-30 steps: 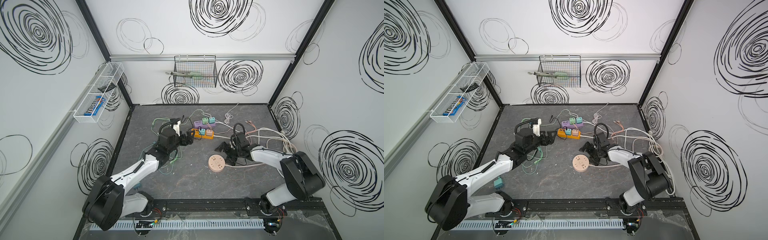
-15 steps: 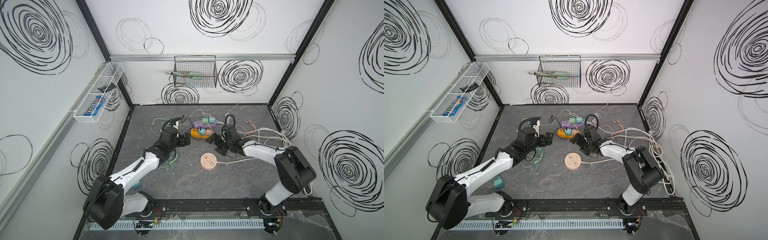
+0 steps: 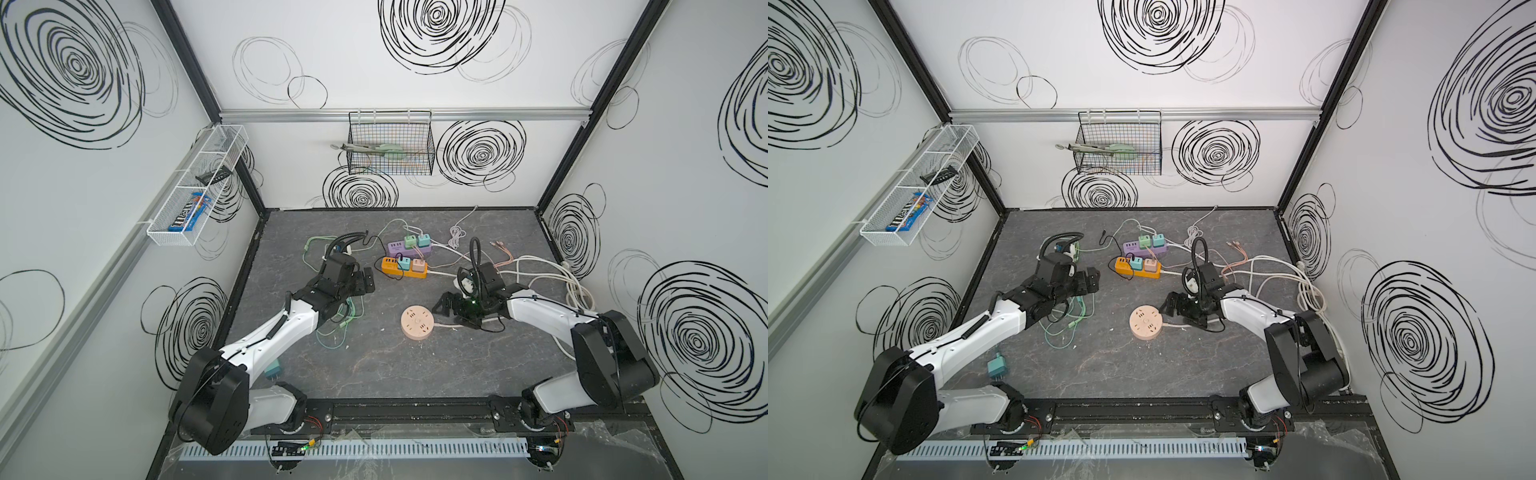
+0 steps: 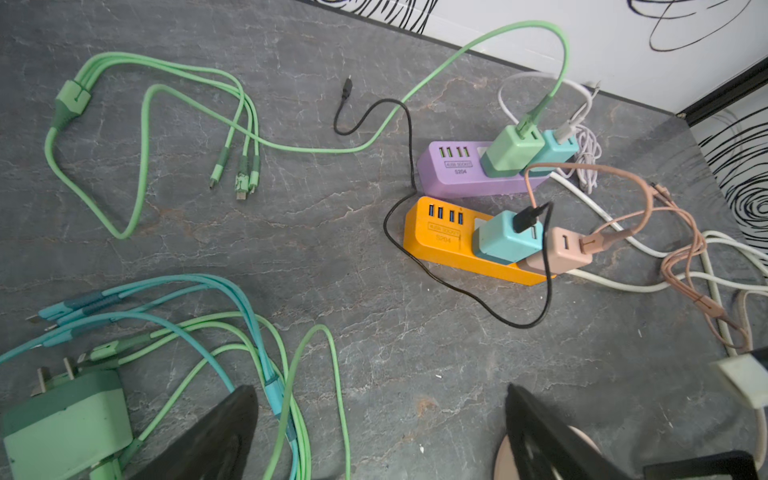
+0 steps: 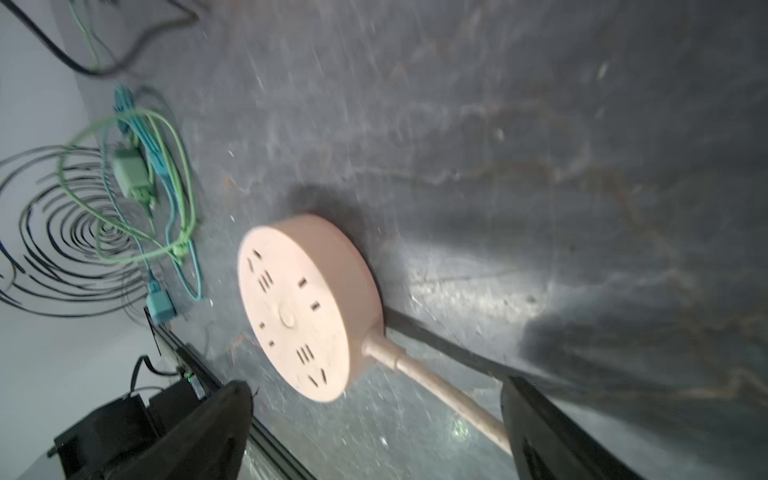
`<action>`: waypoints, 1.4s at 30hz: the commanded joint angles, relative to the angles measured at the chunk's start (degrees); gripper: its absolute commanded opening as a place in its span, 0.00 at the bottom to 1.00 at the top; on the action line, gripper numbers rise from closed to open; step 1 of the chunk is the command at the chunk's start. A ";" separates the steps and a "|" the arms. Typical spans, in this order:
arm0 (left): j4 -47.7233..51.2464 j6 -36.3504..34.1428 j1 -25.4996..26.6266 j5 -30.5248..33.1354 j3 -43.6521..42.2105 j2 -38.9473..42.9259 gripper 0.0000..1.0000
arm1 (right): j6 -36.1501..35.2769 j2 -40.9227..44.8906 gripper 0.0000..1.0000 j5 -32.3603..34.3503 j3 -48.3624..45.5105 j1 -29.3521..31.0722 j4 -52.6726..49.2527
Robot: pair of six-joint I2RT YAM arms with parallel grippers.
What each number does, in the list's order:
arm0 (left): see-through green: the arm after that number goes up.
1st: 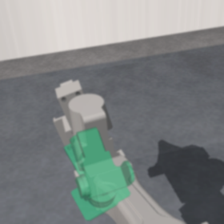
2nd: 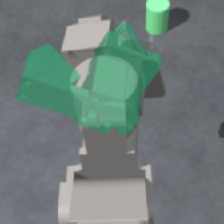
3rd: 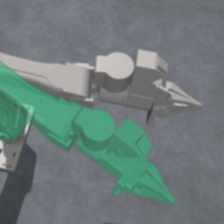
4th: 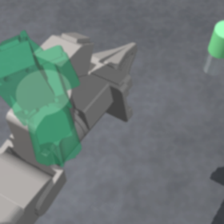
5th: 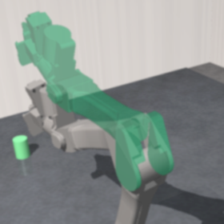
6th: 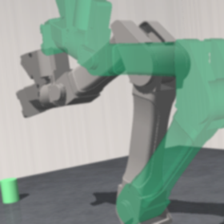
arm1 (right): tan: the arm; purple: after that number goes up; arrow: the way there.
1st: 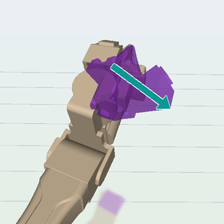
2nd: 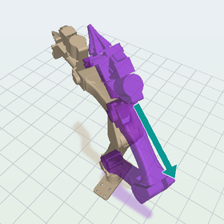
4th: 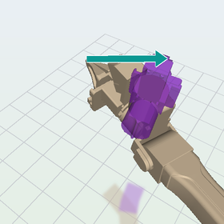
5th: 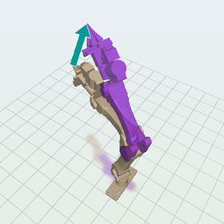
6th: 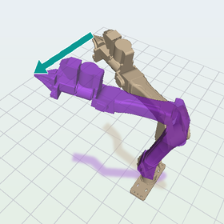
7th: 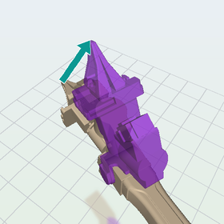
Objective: Insert the plug
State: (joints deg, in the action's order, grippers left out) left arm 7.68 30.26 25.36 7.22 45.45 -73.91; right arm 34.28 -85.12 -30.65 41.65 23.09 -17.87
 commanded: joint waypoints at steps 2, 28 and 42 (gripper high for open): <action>0.43 1.86 -0.46 -0.19 1.70 -0.55 0.96 | -2.97 -4.01 0.97 -4.63 1.02 0.72 -1.65; 11.61 -4.59 -3.56 2.72 2.09 -4.31 0.99 | 4.89 -0.36 0.97 7.19 5.83 1.88 12.83; 14.10 -9.43 -3.69 4.12 7.76 -13.73 0.32 | 6.02 6.42 0.97 0.68 1.61 -6.45 17.43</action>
State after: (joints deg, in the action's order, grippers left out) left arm 20.91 22.11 22.06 10.07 51.18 -86.91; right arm 39.03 -80.38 -25.63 45.30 18.74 -2.92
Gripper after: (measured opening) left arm 0.336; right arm 0.975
